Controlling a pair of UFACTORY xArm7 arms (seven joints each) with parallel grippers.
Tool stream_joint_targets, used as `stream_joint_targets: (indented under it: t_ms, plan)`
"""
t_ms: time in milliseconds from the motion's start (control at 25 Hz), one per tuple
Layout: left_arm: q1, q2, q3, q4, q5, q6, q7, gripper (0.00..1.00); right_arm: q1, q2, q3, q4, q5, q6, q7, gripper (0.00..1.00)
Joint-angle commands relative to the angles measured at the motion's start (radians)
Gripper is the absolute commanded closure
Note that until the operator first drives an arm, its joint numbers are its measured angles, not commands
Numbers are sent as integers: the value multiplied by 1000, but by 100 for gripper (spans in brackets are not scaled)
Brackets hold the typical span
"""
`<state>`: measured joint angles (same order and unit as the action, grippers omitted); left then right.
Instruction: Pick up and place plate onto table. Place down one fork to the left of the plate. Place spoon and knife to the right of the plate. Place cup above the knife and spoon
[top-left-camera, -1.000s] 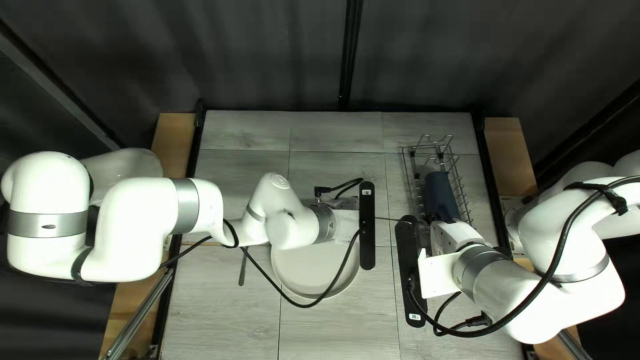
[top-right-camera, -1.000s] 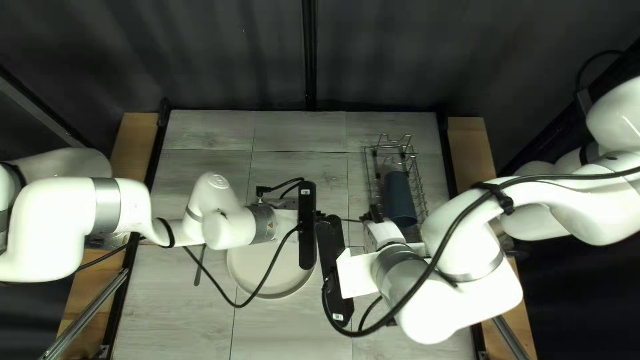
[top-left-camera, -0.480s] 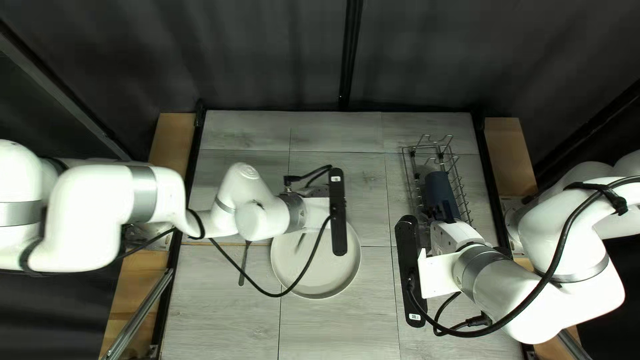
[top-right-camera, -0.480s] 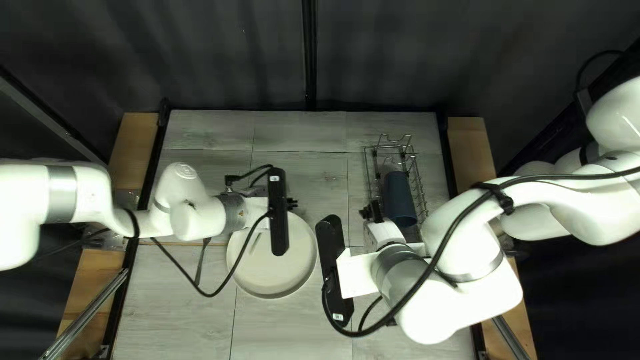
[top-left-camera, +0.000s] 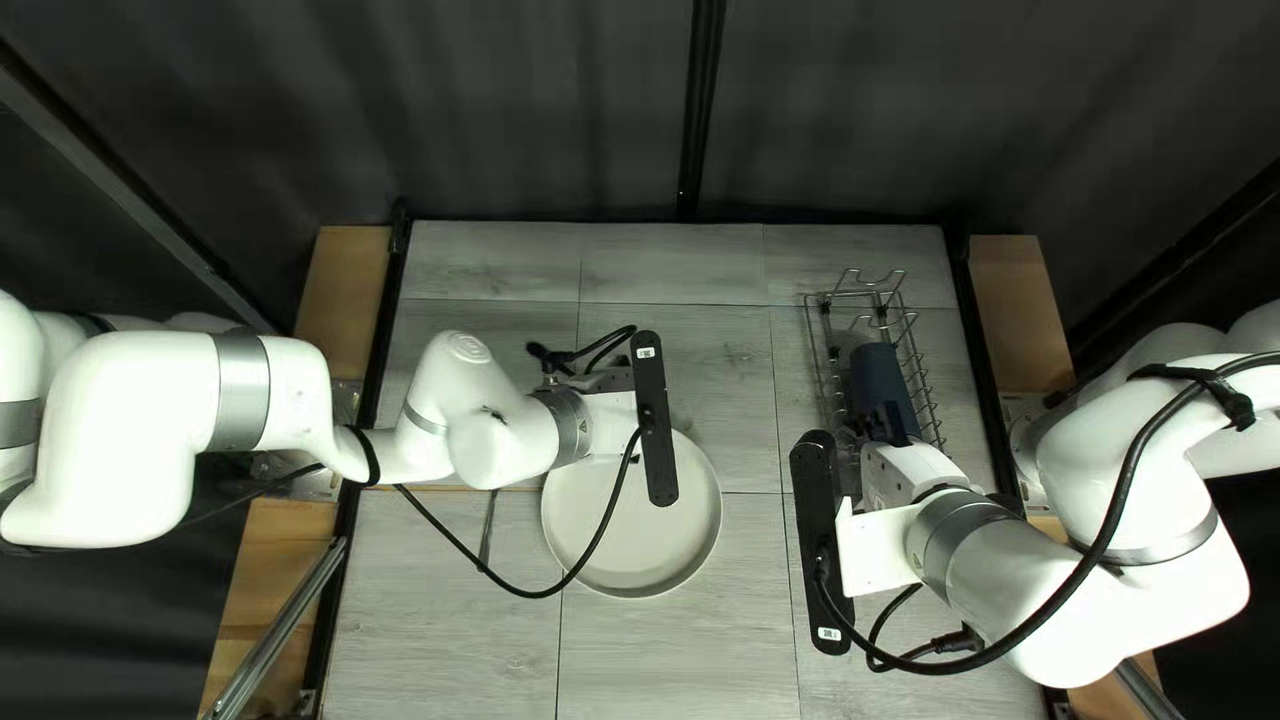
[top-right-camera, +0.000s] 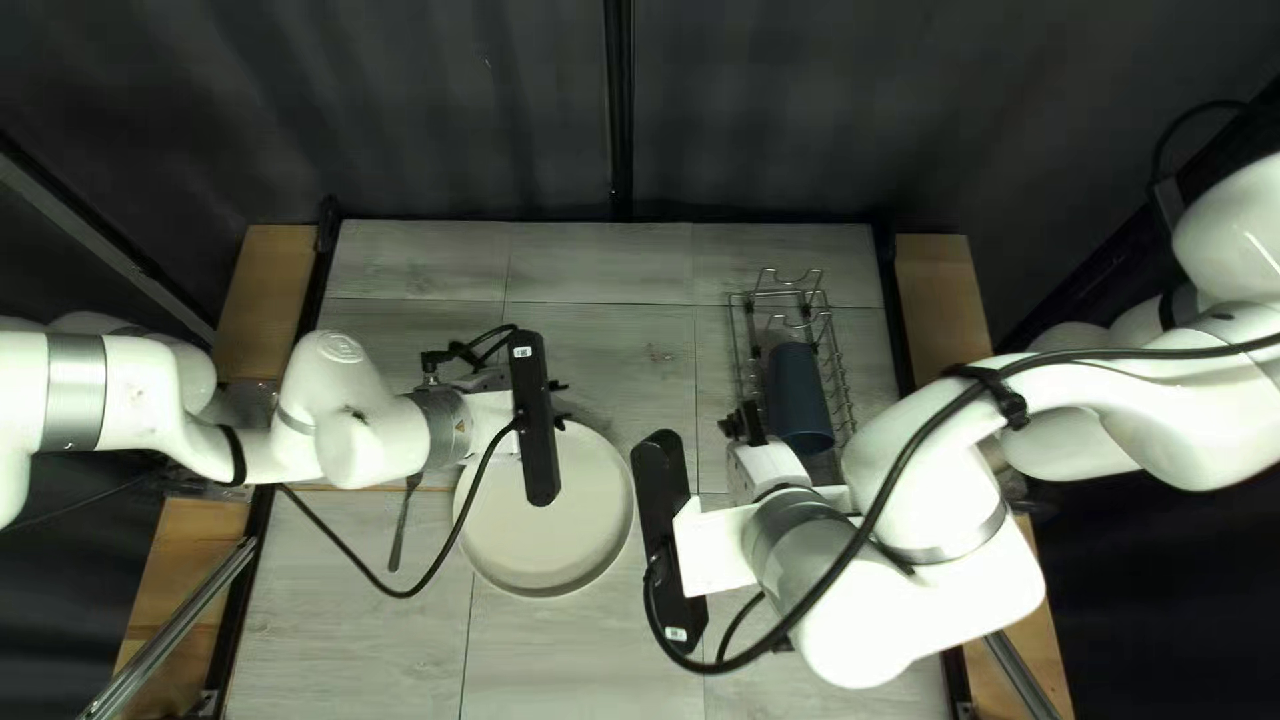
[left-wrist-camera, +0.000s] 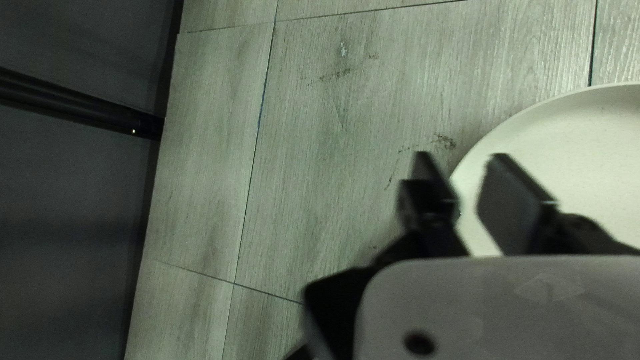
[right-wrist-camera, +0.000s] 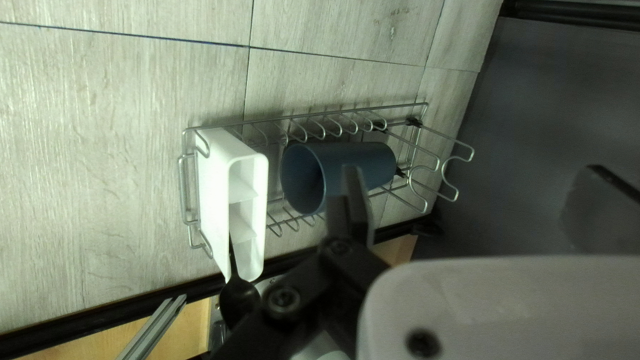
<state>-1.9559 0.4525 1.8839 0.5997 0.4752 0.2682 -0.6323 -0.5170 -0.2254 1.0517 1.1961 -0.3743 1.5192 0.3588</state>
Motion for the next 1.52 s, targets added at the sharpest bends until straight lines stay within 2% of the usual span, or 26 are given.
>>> stream_joint_targets:
  t_ms: [40, 80, 200, 240, 280, 320, 360, 640, 720, 800, 920, 1040, 1280, 1320, 1520]
  plan:
    - [-134, -16, 134, -34, -41, 31, 64, 0, 0, 0, 0, 0, 0, 0, 0, 0]
    - [-152, -21, 153, -38, -47, 32, 77, 0, 0, 0, 0, 0, 0, 0, 0, 0]
    - [-272, -49, 285, -55, -96, 44, 176, 0, 0, 0, 0, 0, 0, 0, 0, 0]
    - [-355, -63, 378, -63, -139, 54, 255, 0, 0, 0, 0, 0, 0, 0, 0, 0]
    - [-401, -71, 430, -68, -167, 58, 304, 0, 0, 0, 0, 0, 0, 0, 0, 0]
    - [-515, -77, 555, -78, -245, 71, 419, 0, 0, 0, 0, 0, 0, 0, 0, 0]
    - [-534, -79, 577, -79, -262, 73, 442, 0, 0, 0, 0, 0, 0, 0, 0, 0]
    - [-534, -79, 577, -79, -262, 73, 442, 0, 0, 0, 0, 0, 0, 0, 0, 0]
    - [-610, -72, 682, -78, -336, 122, 559, 0, 0, 0, 0, 0, 0, 0, 0, 0]
    - [-658, -87, 758, -49, -391, 178, 677, 0, 0, 0, 0, 0, 0, 0, 0, 0]
    - [-696, -176, 849, 75, -486, 323, 921, 0, 0, 0, 0, 0, 0, 0, 0, 0]
    - [-694, -218, 860, 127, -509, 365, 997, 0, 0, 0, 0, 0, 0, 0, 0, 0]
    - [-694, -218, 860, 127, -509, 365, 997, 0, 0, 0, 0, 0, 0, 0, 0, 0]
    - [-697, -216, 878, 120, -538, 369, 1024, 0, 0, 0, 0, 0, 0, 0, 0, 0]
    - [-681, -308, 885, 151, -521, 380, 1072, 0, 0, 0, 0, 0, 0, 0, 0, 0]
